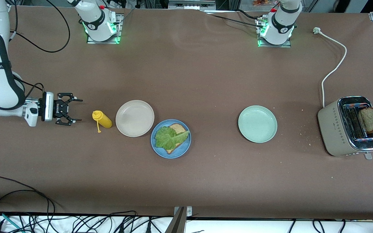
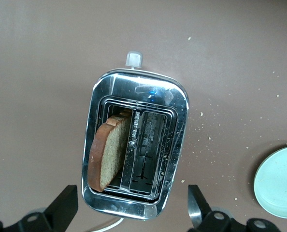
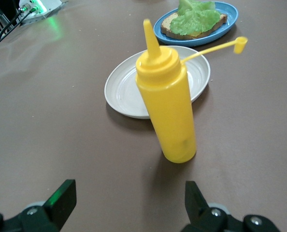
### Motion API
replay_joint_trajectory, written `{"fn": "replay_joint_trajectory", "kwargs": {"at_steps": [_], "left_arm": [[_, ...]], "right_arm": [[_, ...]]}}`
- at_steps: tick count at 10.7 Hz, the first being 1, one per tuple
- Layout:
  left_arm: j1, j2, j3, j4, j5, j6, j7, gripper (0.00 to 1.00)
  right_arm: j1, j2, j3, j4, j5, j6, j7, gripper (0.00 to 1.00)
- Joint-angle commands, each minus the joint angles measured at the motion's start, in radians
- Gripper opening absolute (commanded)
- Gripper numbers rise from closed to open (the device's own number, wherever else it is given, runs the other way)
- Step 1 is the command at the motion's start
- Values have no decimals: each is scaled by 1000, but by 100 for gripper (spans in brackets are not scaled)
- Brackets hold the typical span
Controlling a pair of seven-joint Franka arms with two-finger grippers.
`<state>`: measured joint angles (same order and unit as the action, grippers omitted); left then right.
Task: Make sandwich in blue plate with both arms
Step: 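Move the right gripper to the yellow bottle while the left gripper reaches the toaster, then grasp the yellow bottle with the right gripper while the left gripper descends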
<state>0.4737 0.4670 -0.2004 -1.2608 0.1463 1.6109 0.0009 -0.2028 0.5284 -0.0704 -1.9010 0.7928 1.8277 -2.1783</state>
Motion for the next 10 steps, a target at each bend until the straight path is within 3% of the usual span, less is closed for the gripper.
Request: {"fn": "replay_joint_trajectory", "kwargs": {"at_steps": [1, 3, 10], "left_arm": [[28, 14, -11, -22, 30, 12, 14, 100], [40, 38, -11, -22, 30, 12, 13, 100], [95, 110, -11, -22, 30, 54, 14, 99]], "right_arm": [[-12, 93, 11, 10, 114, 2, -141, 100], [-10, 143, 14, 11, 187, 7, -193, 100], [-6, 177, 66, 11, 229, 41, -196, 100]]}}
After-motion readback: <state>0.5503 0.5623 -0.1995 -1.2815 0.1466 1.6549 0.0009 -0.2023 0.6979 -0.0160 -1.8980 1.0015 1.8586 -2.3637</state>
